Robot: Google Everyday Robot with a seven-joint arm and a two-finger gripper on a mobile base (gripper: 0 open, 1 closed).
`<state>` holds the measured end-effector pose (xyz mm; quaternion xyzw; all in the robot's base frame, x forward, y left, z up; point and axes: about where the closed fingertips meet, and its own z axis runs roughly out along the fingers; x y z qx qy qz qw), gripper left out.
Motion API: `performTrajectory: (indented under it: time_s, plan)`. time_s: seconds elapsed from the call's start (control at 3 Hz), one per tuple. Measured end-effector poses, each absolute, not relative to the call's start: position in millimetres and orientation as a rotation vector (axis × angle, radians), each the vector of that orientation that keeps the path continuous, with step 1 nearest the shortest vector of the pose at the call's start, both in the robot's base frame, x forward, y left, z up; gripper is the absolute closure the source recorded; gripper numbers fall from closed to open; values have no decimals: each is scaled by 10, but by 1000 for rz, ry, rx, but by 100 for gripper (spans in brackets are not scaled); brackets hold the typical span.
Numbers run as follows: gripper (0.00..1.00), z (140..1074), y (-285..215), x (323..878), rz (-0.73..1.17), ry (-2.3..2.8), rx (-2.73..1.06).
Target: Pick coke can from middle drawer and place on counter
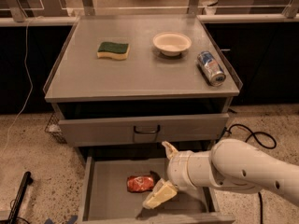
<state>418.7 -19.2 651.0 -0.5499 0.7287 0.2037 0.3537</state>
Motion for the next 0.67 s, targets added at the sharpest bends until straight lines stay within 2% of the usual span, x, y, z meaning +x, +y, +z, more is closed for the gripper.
performTrajectory:
  time_s: [0.67]
  plan:
    - [0, 5970, 27, 4191, 625, 1894, -1466]
